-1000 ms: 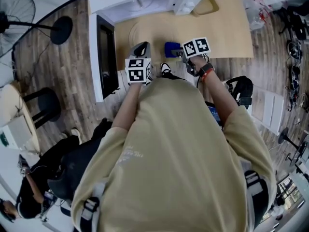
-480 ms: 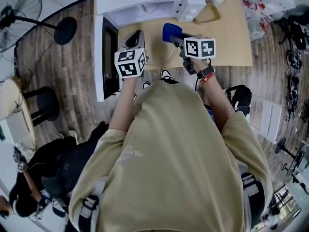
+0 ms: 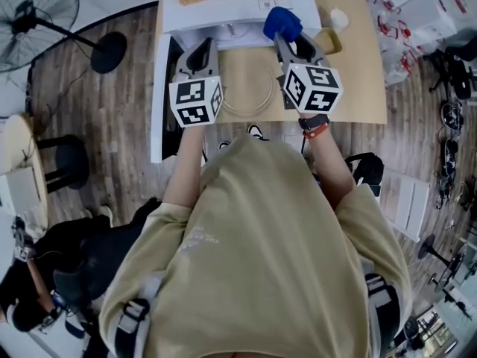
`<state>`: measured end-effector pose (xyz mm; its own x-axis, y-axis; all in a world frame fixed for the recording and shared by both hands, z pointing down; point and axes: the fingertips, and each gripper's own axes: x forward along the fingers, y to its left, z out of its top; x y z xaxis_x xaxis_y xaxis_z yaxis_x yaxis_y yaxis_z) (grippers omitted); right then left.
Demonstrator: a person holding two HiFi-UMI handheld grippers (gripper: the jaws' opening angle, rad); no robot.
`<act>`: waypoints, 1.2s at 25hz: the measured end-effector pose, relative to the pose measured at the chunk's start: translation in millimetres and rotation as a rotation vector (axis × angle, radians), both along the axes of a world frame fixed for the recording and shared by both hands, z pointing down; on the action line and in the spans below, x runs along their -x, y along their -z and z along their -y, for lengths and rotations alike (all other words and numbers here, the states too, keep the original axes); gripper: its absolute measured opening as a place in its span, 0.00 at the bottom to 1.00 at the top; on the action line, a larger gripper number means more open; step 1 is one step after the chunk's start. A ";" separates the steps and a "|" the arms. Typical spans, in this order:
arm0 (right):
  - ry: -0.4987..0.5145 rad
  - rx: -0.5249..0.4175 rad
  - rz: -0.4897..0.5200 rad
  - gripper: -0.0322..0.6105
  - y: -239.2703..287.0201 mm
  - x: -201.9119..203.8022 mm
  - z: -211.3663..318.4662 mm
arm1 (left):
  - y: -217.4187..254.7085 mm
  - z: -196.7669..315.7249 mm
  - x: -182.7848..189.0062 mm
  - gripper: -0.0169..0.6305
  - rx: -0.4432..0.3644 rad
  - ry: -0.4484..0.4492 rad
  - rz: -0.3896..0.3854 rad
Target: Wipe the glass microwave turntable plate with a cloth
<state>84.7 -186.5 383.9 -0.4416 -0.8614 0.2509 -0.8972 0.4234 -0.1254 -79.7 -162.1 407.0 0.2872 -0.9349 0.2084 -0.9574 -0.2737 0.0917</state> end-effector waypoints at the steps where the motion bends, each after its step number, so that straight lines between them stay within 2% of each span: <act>1: -0.013 -0.036 -0.003 0.28 9.4 -1.4 2.3 | 9.1 2.3 -0.5 0.06 -0.023 0.003 0.005; 5: -0.050 -0.143 -0.020 0.27 40.2 0.5 6.0 | 44.5 7.4 0.3 0.06 -0.111 0.010 0.030; 8: -0.072 -0.178 -0.052 0.26 50.1 3.5 6.2 | 59.8 7.3 0.8 0.06 -0.144 0.011 0.037; 20: -0.071 -0.130 -0.051 0.26 41.7 -5.2 3.5 | 60.2 4.9 -20.5 0.06 -0.139 -0.007 0.036; 30: -0.046 -0.117 -0.104 0.26 34.0 18.5 -11.7 | 49.9 -12.1 1.3 0.06 -0.114 -0.008 0.028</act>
<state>66.1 -174.8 349.9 -0.3781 -0.9060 0.1902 -0.9214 0.3882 0.0170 -81.1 -149.9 357.1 0.2900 -0.9508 0.1093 -0.9570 -0.2881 0.0332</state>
